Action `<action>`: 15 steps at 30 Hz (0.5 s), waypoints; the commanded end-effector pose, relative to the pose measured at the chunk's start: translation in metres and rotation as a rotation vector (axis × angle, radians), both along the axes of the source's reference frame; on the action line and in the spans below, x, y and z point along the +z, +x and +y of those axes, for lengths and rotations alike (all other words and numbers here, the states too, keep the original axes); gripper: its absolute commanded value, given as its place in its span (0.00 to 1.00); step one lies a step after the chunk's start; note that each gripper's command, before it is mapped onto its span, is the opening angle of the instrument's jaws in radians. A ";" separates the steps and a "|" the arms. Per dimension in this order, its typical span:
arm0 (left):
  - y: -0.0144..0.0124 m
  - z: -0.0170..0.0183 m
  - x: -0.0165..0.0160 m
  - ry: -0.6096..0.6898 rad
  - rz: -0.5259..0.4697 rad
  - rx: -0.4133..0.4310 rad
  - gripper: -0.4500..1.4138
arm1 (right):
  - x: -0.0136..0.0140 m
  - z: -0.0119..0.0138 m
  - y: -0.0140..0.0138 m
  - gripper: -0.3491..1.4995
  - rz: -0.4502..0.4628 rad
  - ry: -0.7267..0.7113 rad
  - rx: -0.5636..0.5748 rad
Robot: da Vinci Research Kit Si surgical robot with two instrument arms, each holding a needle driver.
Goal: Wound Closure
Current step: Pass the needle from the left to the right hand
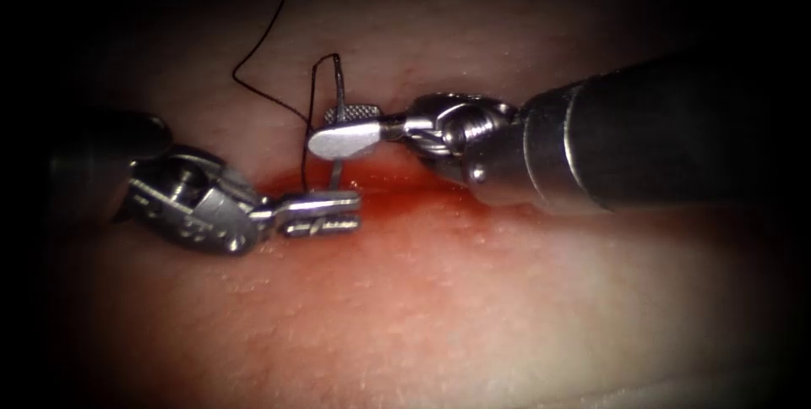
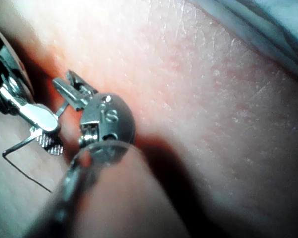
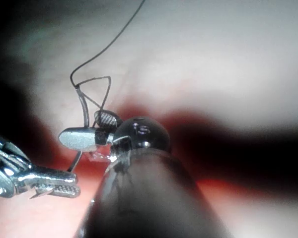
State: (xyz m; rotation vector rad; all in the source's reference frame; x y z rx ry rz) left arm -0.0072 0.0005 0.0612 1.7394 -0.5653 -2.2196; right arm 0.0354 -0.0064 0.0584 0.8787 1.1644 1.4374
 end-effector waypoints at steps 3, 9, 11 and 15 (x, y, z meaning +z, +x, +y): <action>-0.0005 0.0002 0.0007 -0.001 0.000 0.000 0.00 | 0.0004 0.0004 0.0006 0.74 0.007 -0.001 0.004; -0.0007 0.0002 0.0007 -0.002 0.001 -0.002 0.00 | 0.0001 0.0006 0.0006 0.67 0.017 0.000 0.011; -0.0009 0.0003 0.0007 -0.002 0.002 -0.004 0.00 | 0.0000 0.0006 0.0006 0.62 0.017 0.001 0.011; -0.0012 0.0003 0.0008 -0.001 0.000 -0.004 0.00 | 0.0000 0.0006 0.0006 0.19 0.019 0.001 0.009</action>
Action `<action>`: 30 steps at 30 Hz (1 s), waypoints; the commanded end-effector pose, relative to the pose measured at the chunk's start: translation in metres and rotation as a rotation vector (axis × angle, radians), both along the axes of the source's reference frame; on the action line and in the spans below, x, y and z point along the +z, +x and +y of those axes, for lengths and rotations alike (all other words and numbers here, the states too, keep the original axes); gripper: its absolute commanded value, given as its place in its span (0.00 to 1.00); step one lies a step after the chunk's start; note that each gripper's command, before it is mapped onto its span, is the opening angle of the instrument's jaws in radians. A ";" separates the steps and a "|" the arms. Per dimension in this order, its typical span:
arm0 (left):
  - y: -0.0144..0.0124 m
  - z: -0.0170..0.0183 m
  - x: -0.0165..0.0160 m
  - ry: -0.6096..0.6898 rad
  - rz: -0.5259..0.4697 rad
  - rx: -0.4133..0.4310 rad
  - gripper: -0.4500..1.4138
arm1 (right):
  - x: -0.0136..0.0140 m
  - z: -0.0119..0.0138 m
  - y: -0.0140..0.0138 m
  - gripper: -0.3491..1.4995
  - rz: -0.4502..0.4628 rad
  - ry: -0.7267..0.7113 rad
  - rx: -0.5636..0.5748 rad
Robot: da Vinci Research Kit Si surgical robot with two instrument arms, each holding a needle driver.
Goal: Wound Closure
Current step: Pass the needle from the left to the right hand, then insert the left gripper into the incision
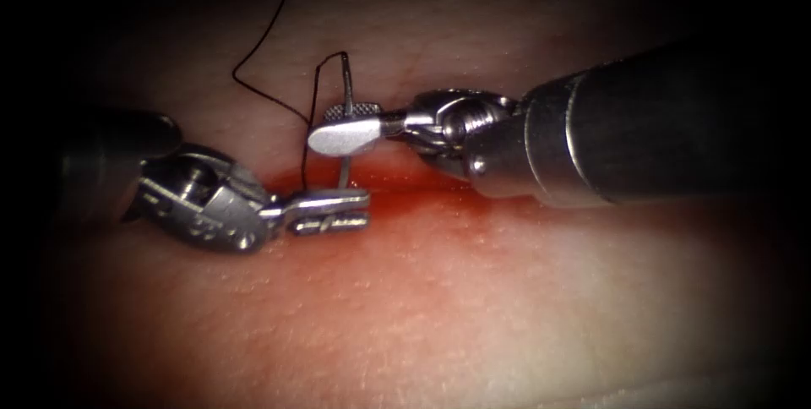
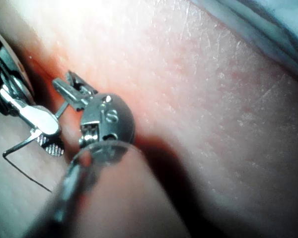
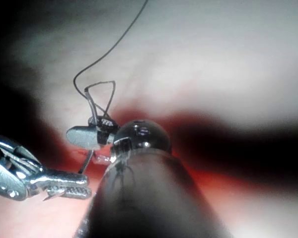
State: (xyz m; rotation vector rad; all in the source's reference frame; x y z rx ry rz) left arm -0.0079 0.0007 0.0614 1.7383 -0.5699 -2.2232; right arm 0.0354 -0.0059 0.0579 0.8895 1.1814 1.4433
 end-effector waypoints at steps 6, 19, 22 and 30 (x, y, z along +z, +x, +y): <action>-0.0006 0.0001 0.0005 -0.001 -0.003 0.002 0.00 | 0.0007 0.0005 0.0006 0.00 -0.038 -0.005 0.046; 0.0020 0.0012 -0.0011 0.393 -0.023 -0.122 0.94 | 0.0008 0.0009 0.0000 0.00 -0.069 0.003 0.064; 0.0031 0.0010 -0.0016 0.432 -0.030 -0.118 0.75 | 0.0009 0.0010 -0.0002 0.00 -0.076 0.004 0.068; 0.0051 0.0016 -0.0014 0.597 0.004 -0.025 0.00 | 0.0004 0.0013 -0.0005 0.00 -0.085 -0.062 0.070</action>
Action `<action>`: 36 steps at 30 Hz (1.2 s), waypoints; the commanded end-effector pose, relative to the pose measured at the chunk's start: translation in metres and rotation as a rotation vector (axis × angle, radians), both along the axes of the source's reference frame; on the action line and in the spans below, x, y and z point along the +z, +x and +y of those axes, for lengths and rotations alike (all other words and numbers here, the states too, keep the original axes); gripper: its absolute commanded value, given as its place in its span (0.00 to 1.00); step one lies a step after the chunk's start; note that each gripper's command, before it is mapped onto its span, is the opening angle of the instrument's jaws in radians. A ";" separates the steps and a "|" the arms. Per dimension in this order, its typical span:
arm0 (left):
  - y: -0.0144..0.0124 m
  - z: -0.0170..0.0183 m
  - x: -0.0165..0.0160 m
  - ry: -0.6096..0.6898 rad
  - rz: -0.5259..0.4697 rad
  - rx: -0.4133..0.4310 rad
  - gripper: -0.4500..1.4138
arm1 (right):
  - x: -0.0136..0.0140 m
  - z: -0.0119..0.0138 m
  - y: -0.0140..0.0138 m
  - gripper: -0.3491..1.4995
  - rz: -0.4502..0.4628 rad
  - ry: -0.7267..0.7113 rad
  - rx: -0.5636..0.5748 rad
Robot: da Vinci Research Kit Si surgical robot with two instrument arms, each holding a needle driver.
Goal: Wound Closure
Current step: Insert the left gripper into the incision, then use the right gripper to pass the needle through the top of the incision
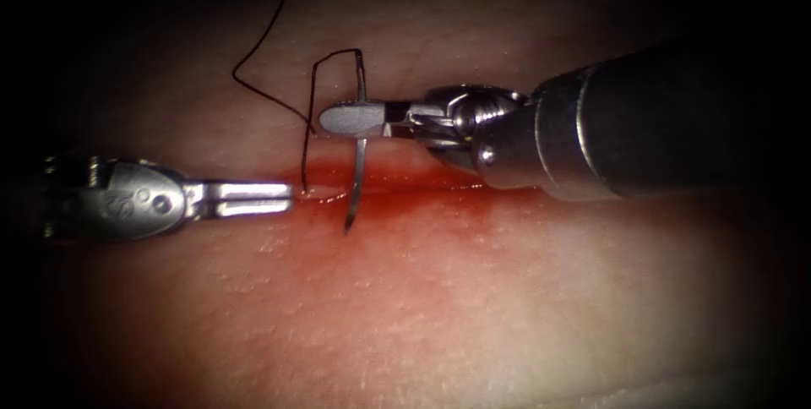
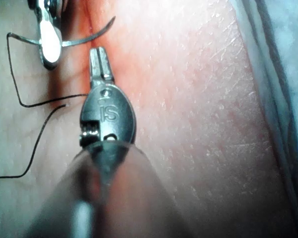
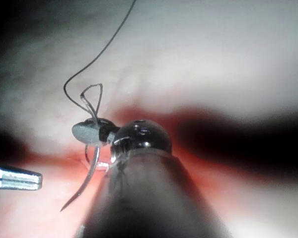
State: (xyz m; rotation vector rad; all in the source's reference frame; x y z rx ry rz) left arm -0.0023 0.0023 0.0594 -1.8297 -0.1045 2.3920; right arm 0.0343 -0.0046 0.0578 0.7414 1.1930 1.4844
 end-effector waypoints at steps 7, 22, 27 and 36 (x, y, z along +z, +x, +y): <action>-0.0006 0.0004 0.0029 0.200 0.240 0.048 0.00 | -0.0004 0.0002 0.0004 0.00 -0.002 -0.057 -0.012; -0.0017 0.0010 0.0075 0.322 0.510 0.247 0.00 | -0.0006 0.0001 0.0005 0.00 -0.012 -0.083 -0.017; -0.0016 0.0014 0.0090 0.345 0.520 0.263 0.00 | -0.0007 0.0001 0.0006 0.00 -0.014 -0.088 -0.018; -0.0017 0.0029 0.0129 0.349 0.550 0.257 0.00 | -0.0007 -0.0001 0.0008 0.00 -0.017 -0.105 -0.025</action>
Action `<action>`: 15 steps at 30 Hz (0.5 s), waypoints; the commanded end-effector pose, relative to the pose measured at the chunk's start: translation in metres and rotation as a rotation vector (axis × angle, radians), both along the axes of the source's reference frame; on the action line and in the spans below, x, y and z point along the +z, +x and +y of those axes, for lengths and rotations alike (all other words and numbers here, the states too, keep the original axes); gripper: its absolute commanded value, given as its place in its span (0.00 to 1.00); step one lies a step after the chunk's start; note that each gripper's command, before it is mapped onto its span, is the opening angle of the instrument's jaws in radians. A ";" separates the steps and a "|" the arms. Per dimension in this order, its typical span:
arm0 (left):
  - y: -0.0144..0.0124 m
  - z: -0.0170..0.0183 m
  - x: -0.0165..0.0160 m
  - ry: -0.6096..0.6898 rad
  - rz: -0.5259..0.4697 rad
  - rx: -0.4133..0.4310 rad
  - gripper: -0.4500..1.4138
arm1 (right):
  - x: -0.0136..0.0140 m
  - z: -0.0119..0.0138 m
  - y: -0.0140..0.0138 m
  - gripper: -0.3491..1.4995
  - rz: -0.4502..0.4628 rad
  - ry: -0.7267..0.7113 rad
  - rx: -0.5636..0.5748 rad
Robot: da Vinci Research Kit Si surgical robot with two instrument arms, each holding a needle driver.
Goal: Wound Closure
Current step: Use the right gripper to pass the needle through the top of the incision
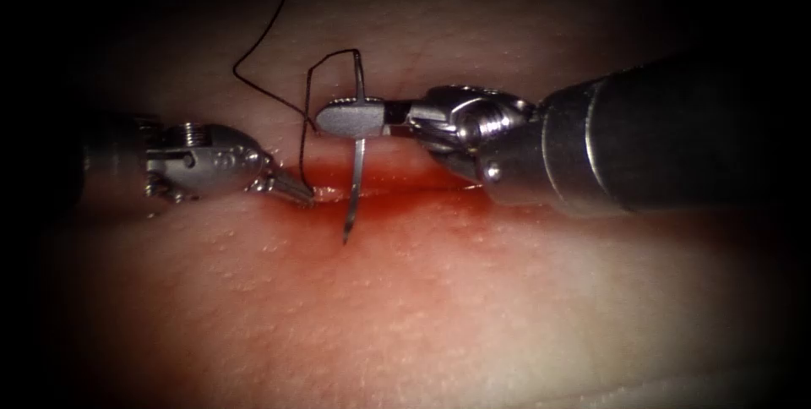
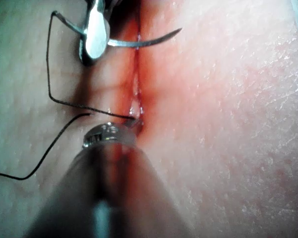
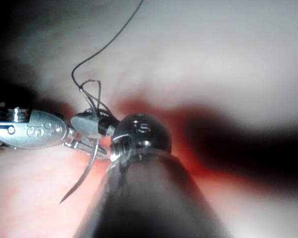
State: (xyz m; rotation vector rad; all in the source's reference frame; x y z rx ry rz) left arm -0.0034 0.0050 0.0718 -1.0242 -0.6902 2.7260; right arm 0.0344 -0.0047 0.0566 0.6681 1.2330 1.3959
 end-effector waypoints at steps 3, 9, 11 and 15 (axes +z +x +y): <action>-0.0005 0.0002 0.0017 -0.005 0.017 -0.009 0.00 | 0.0005 -0.0002 0.0007 0.00 0.001 -0.007 -0.003; -0.0004 0.0000 0.0028 -0.004 0.064 0.024 0.00 | 0.0004 -0.0003 0.0007 0.00 -0.002 -0.018 -0.006; -0.0002 -0.0003 0.0028 0.036 0.095 0.058 0.00 | 0.0005 -0.0002 0.0007 0.00 -0.006 -0.029 -0.009; 0.0001 -0.0010 0.0026 0.106 0.174 0.102 0.00 | 0.0009 -0.0001 0.0007 0.00 -0.019 -0.071 -0.019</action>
